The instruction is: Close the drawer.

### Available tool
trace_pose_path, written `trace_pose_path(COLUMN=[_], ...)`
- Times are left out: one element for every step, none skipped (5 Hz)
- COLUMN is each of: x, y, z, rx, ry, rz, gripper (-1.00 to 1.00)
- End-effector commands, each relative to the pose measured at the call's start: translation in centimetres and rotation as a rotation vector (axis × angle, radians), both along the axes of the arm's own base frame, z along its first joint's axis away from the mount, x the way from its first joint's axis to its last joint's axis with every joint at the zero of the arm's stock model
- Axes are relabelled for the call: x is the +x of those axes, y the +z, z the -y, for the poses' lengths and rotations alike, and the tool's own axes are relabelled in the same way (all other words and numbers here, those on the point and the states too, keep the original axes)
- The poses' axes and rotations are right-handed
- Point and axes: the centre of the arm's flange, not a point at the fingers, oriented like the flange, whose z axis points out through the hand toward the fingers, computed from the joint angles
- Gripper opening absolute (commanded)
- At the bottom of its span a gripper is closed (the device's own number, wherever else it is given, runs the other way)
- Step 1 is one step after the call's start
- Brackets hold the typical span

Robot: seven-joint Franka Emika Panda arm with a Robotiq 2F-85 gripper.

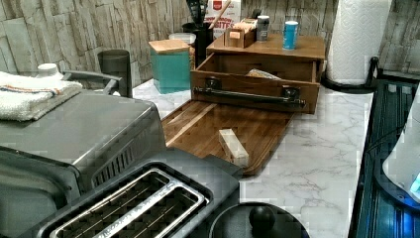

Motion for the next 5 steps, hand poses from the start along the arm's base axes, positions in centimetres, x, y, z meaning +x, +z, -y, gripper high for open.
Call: trace_pose_path(x=[-0.2, -2.0, -4.5, -6.2, -7.2], y=[-0.5, -2.3, -4.2, -6.1, -8.0], z=[0.0, -2.2, -4.1, -6.4, -7.4], rx=[0.003, -0.068, -0.032, -0.009, 0.010], ry=[-0.002, 0.185, 0.402, 0.627, 0.819], rz=[-0.010, 0.015, 0.079, 0.159, 0.168], gripper=[-1.00, -1.00, -1.00, -1.00, -1.00])
